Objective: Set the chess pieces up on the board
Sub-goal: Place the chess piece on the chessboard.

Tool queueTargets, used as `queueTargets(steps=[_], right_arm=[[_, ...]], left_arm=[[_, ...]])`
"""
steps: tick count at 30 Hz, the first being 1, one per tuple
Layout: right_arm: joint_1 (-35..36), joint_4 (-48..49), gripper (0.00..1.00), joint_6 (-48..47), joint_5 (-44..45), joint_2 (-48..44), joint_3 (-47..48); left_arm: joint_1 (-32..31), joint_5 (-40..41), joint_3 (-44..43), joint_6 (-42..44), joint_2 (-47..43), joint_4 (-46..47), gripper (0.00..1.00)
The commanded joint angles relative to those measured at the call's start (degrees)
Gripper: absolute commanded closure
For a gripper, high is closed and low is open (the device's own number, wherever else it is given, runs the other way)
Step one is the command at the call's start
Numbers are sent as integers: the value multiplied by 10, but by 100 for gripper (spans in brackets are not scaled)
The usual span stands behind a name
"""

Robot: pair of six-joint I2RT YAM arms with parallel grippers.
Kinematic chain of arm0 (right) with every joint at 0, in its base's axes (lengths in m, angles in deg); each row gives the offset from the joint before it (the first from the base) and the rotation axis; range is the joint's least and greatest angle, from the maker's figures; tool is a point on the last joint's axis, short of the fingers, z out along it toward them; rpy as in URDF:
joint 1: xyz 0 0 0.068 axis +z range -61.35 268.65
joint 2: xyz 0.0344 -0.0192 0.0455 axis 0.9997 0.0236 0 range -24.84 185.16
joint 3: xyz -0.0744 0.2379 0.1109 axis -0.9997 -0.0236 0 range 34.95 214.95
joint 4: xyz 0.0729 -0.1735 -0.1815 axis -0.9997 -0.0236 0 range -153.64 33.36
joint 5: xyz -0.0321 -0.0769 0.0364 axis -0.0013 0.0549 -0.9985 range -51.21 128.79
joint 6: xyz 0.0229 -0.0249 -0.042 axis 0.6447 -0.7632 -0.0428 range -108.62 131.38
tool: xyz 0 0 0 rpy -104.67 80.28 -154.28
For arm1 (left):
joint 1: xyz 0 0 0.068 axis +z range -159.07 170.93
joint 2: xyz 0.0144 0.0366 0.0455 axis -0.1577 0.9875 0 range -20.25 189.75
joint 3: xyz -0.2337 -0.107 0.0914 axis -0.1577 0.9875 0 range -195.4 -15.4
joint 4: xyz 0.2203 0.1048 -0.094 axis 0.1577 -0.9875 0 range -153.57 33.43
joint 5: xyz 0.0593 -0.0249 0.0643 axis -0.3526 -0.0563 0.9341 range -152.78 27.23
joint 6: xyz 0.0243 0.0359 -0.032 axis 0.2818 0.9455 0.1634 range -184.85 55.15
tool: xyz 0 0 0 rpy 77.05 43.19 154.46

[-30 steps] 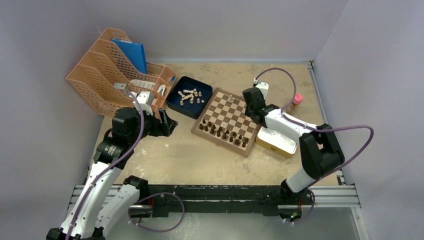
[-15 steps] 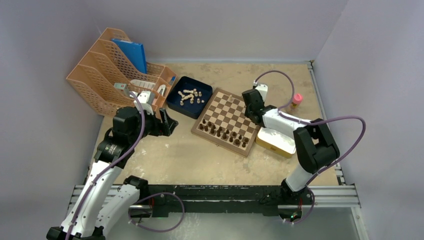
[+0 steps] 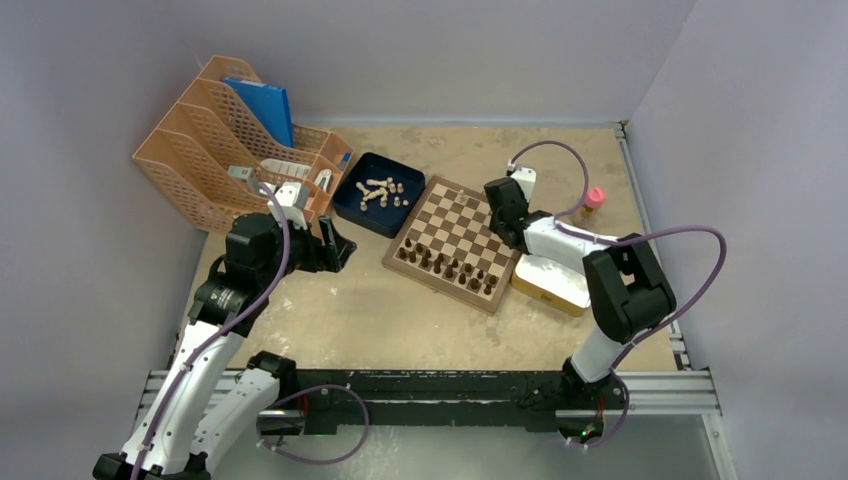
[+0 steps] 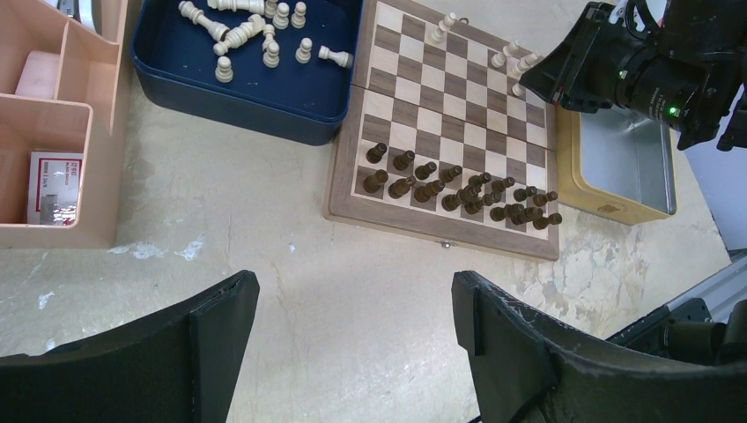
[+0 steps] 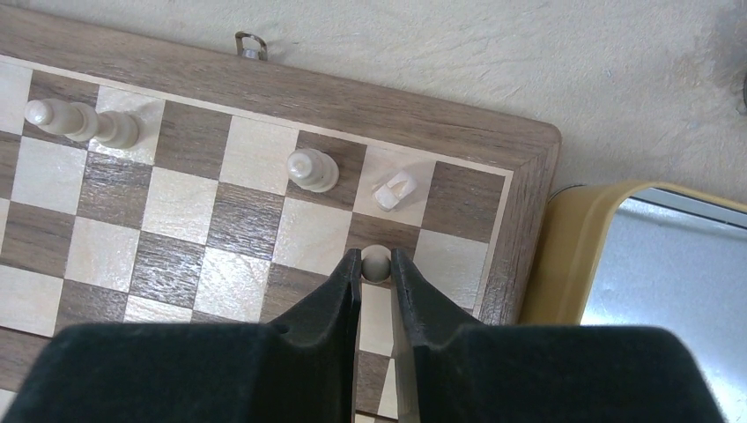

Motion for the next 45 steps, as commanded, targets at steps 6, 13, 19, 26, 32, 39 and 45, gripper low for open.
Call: queueTargets(steps=[6,13,19,26,32,39,45], right_arm=[[-4,2,80,1,15,12,8],[-4,-9,80,-2,22,8,16],[-4,-27,75,0,22,6,24],[-4,-27,72,1,16,0,26],[-4,-28,70,-5,15,-12,26],[-4,-19,70,-13,11,-9,30],[-3,-14,69,-9,2,0,30]], left_arm=[[-3,1,-4,9,-1,25,19],[-3,1,-4,9,-1,26,19],[-3,0,-4,7,-1,26,19],[-3,1,-3,7,-4,26,19],[-3,1,-3,7,-5,26,19],[-3,1,-3,7,-6,26,19],[-3,1,-3,7,-6,25,19]])
